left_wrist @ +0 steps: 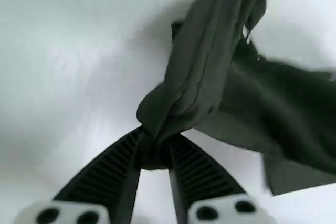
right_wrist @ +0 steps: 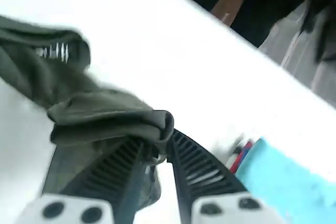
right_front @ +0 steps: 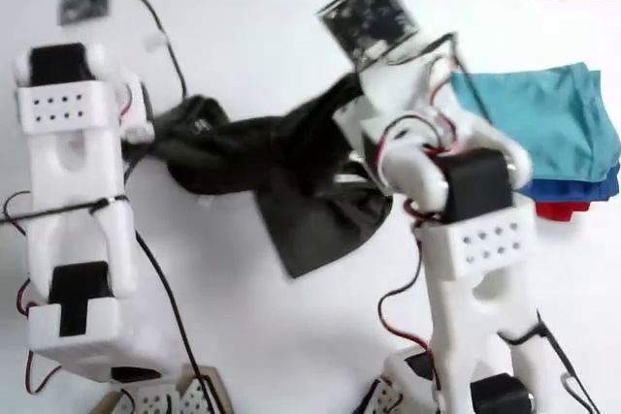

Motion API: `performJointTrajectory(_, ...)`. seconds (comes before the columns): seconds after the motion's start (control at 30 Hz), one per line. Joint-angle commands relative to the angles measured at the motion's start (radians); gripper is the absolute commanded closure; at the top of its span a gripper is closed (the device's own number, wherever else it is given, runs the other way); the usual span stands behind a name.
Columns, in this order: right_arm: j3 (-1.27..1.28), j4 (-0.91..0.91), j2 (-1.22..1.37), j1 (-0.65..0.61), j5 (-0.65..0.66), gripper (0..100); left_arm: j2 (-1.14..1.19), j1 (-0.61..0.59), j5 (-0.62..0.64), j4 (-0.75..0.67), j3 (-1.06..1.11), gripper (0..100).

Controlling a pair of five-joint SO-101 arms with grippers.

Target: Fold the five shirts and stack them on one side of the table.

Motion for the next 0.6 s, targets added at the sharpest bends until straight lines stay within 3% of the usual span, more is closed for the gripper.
performJointTrajectory(0.0, 0.123, -0.027, -0.102, -0.001, 0.006, 97.8, -0.008, -0.035, -0.046, -0.066, 0.148, 97)
performJointTrajectory(0.23, 0.462, -0.130, -0.328, -0.002, 0.008, 97.8, -0.014, -0.054, -0.112, -0.114, 0.262, 96)
performJointTrajectory(0.43, 0.717, -0.176, -0.510, 0.015, 0.009, 97.8, -0.017, -0.101, -0.233, -0.068, 0.219, 83)
performJointTrajectory(0.57, 0.816, -0.217, -0.588, 0.085, 0.057, 97.8, -0.017, -0.115, -0.408, 0.011, 0.105, 83)
